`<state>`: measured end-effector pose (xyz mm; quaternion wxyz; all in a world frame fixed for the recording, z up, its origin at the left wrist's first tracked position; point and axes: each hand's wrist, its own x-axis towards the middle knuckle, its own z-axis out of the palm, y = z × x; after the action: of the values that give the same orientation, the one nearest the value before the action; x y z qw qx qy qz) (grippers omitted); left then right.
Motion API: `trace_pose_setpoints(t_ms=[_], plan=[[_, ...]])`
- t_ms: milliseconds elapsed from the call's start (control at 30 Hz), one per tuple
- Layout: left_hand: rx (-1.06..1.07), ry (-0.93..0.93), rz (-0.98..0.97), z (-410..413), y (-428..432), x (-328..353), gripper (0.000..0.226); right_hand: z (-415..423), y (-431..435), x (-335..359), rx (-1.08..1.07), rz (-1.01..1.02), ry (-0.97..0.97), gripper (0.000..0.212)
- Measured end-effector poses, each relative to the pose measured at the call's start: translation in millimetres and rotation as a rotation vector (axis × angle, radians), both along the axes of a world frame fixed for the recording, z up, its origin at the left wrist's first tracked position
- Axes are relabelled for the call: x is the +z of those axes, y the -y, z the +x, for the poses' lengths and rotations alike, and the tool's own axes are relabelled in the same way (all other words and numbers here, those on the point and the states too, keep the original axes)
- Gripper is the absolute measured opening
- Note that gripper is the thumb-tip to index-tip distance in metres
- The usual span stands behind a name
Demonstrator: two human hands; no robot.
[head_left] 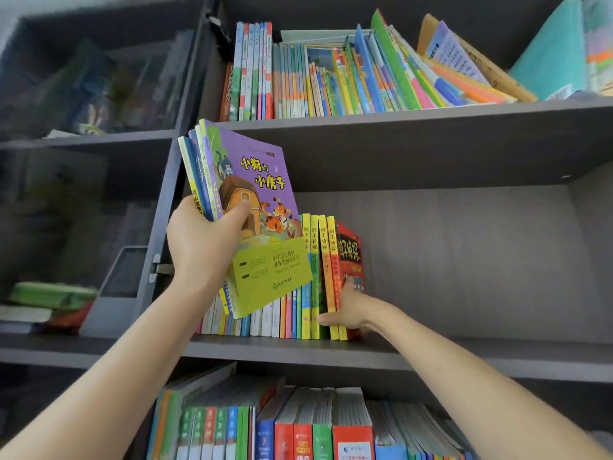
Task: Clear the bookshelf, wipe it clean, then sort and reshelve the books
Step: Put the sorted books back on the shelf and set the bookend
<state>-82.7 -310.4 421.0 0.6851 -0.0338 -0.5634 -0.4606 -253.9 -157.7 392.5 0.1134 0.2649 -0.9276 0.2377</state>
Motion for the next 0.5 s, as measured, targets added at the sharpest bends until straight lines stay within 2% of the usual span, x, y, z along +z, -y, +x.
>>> trace_pose_setpoints(t_ms=[133,200,300,367,433,500], plan=[[-0.030,0.029,0.021,-1.7,-13.5,5.4,0.036,-8.2,-11.9,-8.5,0.127,0.011,-0.006,0.113],[-0.056,0.038,0.025,-3.3,-25.1,6.7,0.034,-5.4,-23.8,-6.9,0.192,-0.066,0.015,0.102],[-0.090,0.055,0.015,-12.1,-43.5,6.7,0.032,1.2,-47.2,6.6,0.168,-0.499,-0.138,0.063],[-0.102,0.066,0.002,-20.6,-60.7,4.6,0.031,1.3,-68.0,18.8,0.078,-0.803,-0.322,0.057],[-0.148,0.075,-0.014,-34.1,-80.7,1.2,0.028,6.1,-83.5,27.6,0.100,-0.904,-0.347,0.058],[-0.171,0.105,-0.035,-53.3,-104.1,-5.2,0.025,14.9,-88.5,27.6,0.264,-0.890,-0.175,0.053]])
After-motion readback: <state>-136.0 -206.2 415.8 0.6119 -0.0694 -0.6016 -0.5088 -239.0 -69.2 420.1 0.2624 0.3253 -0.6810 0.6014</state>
